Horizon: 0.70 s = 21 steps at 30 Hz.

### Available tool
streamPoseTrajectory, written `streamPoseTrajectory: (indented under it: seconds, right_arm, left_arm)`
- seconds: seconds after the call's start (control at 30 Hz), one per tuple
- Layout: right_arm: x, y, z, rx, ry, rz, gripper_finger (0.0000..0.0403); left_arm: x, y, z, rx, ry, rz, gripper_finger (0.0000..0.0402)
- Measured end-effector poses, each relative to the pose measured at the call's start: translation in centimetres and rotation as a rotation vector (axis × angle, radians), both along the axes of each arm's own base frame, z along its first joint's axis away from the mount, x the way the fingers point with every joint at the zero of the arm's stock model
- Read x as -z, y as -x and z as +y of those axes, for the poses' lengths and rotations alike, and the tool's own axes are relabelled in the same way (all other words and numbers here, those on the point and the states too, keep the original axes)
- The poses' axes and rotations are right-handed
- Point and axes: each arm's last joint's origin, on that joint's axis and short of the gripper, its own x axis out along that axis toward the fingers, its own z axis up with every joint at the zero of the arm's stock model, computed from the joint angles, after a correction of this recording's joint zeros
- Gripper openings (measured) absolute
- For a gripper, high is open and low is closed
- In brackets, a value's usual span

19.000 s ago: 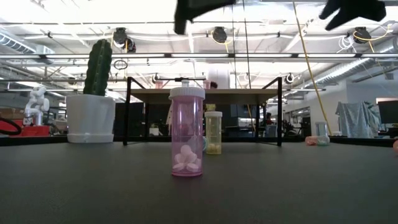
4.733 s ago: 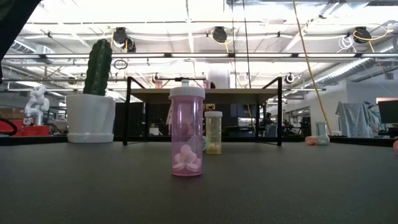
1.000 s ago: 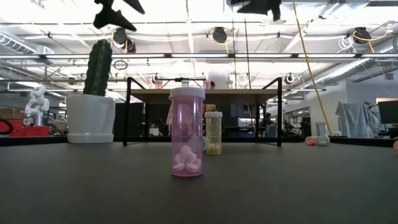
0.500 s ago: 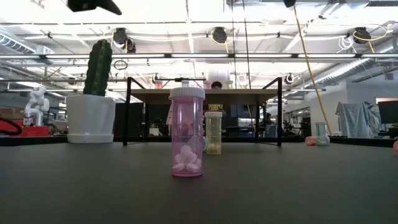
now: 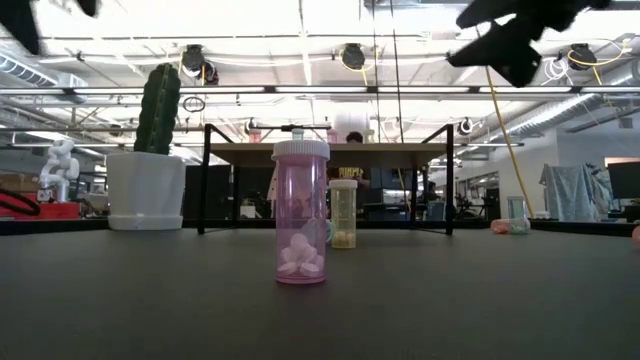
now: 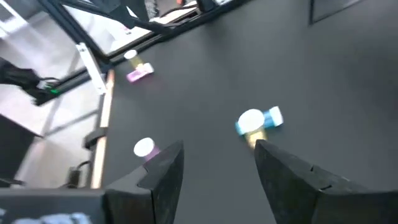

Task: Pick and place medicine bottles onto shelf by color
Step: Put the bottom orange pill bottle aligned with the other orange pill bottle on the shelf

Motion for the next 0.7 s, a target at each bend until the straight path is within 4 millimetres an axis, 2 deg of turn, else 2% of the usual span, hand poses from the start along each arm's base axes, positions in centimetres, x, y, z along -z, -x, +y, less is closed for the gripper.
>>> streamPoseTrajectory:
  seconds: [0.13, 0.3, 0.5, 0.7]
  right_arm:
    - [0.8, 0.4, 0.7, -0.037, -0.067, -0.045, 0.0191]
    - [0.8, 1.5, 0.5, 0.005, -0.093, 0.005, 0.0190]
    - [0.4, 3.7, -2.4, 0.187, -0.176, 0.103, 0.0177]
    - [0.6, 6.0, -5.1, 0.309, -0.208, 0.236, 0.0171]
  left_arm:
    - [0.4, 0.4, -1.1, -0.044, 0.013, -0.004, 0.0269]
    - [0.2, -0.9, -0.7, -0.031, -0.075, -0.123, 0.0269]
    - [-0.9, -4.0, 0.7, 0.071, -0.197, -0.353, 0.0269]
    - [-0.6, -8.4, 4.2, 0.166, -0.357, -0.440, 0.0269]
